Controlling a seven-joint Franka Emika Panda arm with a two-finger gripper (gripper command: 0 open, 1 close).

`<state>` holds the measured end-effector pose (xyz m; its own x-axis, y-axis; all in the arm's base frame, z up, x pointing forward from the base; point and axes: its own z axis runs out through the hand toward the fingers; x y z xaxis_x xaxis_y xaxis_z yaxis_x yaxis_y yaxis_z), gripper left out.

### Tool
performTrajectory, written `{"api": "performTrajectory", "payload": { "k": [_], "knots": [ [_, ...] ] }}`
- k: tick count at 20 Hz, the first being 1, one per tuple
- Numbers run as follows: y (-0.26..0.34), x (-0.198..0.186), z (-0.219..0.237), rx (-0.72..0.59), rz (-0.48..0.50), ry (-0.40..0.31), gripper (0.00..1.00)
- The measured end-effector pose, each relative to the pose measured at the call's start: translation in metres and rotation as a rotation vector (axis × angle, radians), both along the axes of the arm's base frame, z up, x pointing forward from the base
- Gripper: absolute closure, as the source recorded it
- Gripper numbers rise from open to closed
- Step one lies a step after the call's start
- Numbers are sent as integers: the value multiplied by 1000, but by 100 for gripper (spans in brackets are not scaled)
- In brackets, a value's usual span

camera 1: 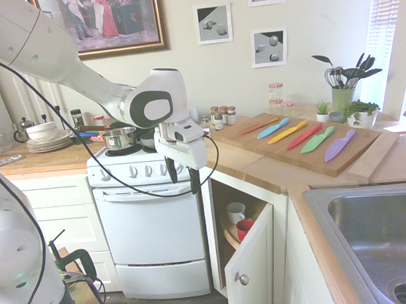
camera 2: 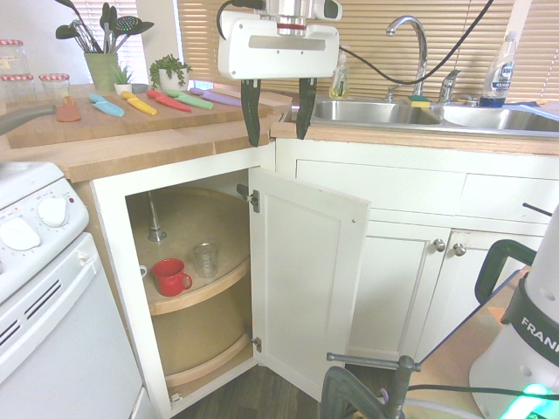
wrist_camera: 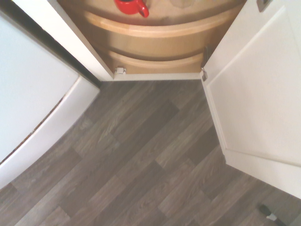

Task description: Close the cabinet

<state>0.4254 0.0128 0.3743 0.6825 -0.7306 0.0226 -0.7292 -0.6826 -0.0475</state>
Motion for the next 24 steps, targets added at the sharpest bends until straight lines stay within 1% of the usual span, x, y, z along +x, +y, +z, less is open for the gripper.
{"api": "performTrajectory", "payload": {
  "k": [6, 11, 15, 19, 24],
  "knots": [
    [-6, 1, -5, -5, -6, 9, 0],
    [-37, 7, -15, -27, -3, -8, 0],
    [-81, 9, -24, -33, 20, -32, 0],
    [-140, 6, -44, -22, 7, -40, 0],
    [-189, 11, -67, 4, -6, -54, 0]
  ]
}}
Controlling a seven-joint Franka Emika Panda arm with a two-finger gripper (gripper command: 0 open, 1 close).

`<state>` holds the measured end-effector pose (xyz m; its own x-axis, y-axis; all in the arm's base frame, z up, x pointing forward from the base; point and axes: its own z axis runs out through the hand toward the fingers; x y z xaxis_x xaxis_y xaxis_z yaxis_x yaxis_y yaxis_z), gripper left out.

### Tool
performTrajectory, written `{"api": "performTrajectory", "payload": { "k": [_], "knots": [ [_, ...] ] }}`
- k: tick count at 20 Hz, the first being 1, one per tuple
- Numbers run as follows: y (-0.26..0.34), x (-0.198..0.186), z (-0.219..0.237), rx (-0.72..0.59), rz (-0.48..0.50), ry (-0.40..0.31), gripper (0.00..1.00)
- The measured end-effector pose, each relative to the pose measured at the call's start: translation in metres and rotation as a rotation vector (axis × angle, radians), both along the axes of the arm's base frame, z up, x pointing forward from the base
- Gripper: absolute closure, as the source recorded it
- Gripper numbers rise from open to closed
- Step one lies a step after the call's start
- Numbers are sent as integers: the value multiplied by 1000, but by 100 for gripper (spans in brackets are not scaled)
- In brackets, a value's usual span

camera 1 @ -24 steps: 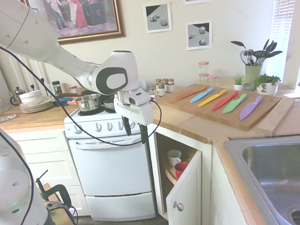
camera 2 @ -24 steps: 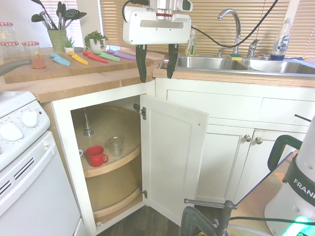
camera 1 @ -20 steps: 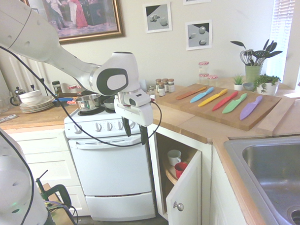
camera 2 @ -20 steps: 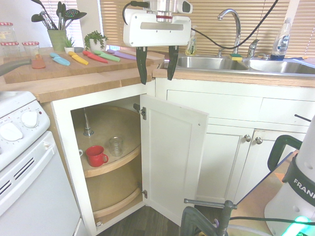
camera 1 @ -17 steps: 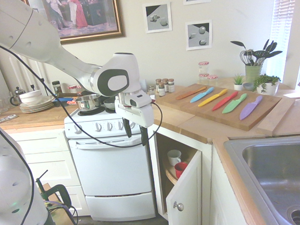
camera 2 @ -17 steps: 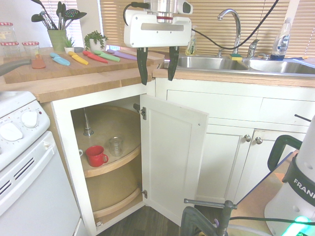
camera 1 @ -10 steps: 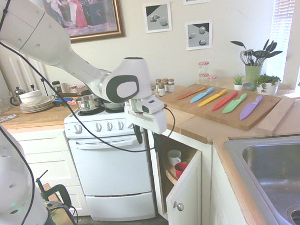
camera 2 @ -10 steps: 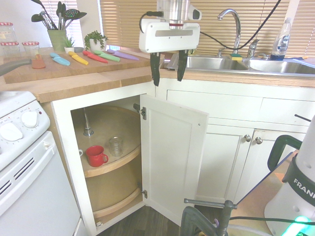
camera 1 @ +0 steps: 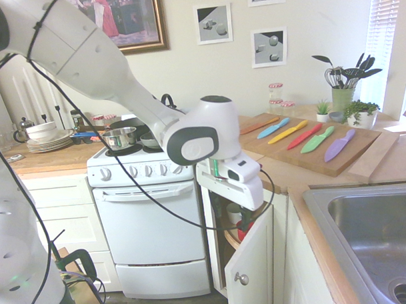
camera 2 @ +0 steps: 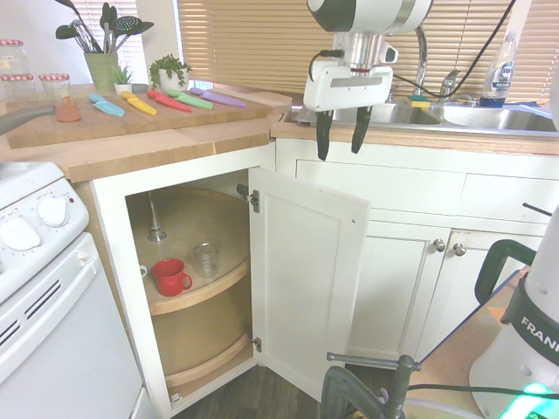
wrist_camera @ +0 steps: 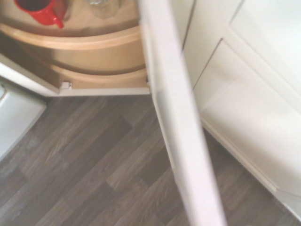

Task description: Close the cabinet

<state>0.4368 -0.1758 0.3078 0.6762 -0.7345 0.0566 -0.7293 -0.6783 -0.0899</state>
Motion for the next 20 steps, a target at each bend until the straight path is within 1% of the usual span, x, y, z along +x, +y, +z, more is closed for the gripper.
{"api": "performTrajectory", "payload": {
  "k": [4, 14, 17, 20],
  "knots": [
    [-30, 4, -22, 37, -1, -9, 0],
    [-61, 13, -64, 62, 35, -43, 0],
    [-77, 22, -73, 63, 34, -49, 0],
    [-79, 33, -88, 73, 36, -40, 0]
  ]
}}
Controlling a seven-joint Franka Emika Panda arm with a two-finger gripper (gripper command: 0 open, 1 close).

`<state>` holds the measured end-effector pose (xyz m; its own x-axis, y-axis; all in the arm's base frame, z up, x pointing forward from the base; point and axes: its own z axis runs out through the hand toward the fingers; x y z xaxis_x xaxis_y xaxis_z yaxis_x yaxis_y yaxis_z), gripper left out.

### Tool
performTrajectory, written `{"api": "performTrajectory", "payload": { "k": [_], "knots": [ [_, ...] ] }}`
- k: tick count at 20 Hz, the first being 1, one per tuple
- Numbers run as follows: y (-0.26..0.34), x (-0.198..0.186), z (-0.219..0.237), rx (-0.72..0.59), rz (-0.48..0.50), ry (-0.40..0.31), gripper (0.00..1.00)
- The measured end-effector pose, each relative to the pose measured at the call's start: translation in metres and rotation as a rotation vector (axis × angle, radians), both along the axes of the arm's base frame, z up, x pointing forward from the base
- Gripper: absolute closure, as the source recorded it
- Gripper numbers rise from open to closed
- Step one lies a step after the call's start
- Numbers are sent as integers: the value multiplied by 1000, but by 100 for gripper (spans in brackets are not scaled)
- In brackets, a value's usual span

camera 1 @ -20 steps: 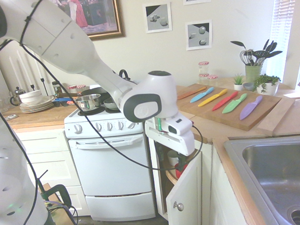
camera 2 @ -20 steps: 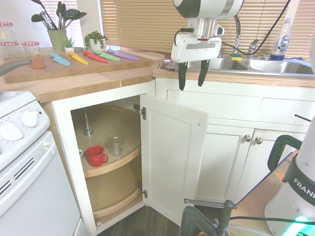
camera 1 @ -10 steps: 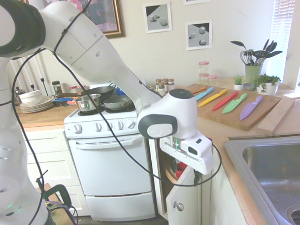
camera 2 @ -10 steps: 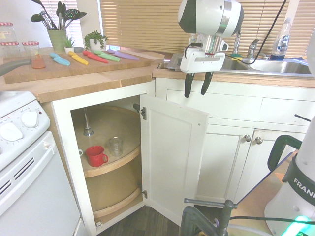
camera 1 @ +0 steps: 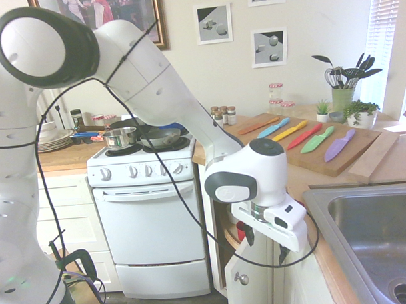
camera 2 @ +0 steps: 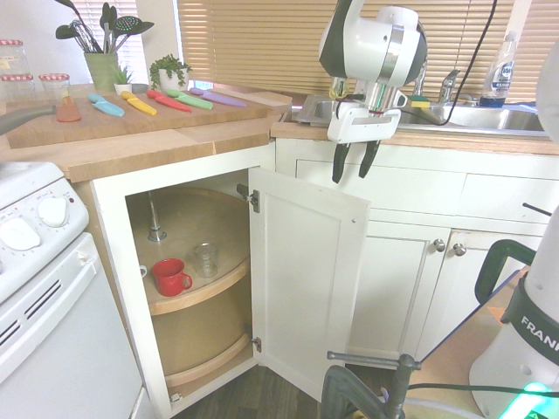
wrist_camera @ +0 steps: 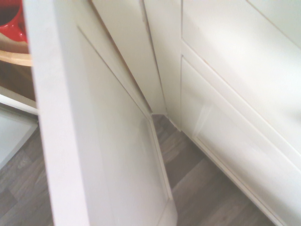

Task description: Close the cabinet

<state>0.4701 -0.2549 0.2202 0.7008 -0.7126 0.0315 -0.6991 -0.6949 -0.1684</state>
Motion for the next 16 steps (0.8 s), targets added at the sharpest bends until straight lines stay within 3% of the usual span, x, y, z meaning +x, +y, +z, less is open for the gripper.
{"api": "performTrajectory", "payload": {
  "k": [10, 11, 16],
  "knots": [
    [5, 8, -30, 25, 15, 27, 0],
    [5, 8, -31, 26, 16, 29, 100],
    [8, 9, -33, 29, 30, 26, 100]
  ]
}}
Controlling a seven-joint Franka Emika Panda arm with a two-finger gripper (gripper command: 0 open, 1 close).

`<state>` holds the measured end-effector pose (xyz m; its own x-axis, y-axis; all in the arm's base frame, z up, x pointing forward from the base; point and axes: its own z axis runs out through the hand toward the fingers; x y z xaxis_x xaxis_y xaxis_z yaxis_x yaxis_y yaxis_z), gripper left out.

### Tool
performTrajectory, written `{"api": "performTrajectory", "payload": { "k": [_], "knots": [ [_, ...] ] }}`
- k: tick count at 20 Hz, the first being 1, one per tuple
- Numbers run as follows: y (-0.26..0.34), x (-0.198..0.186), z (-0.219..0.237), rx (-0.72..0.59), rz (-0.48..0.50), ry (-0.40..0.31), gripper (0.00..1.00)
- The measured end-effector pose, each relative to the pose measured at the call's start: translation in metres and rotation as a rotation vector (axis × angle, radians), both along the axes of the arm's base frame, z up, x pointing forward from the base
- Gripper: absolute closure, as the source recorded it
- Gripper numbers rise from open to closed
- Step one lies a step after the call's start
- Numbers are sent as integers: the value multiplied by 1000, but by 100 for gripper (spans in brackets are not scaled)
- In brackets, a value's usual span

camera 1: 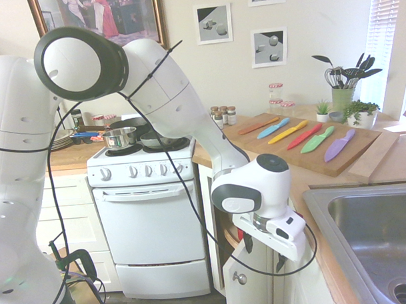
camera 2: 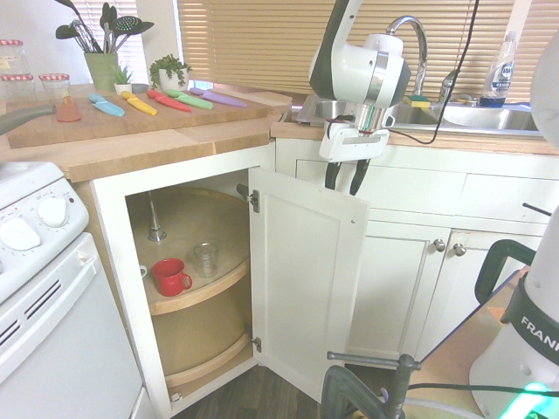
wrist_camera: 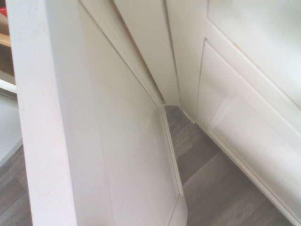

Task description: Close the cabinet

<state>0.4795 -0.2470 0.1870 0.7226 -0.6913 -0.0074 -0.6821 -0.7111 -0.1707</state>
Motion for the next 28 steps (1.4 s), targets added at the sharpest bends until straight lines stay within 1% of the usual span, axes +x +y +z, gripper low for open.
{"api": "performTrajectory", "payload": {
  "k": [13, 20, 28],
  "knots": [
    [1, 1, 0, -6, 14, 3, 100],
    [9, 7, 1, -50, 31, 13, 100],
    [14, 8, -2, -61, 44, 18, 100]
  ]
}}
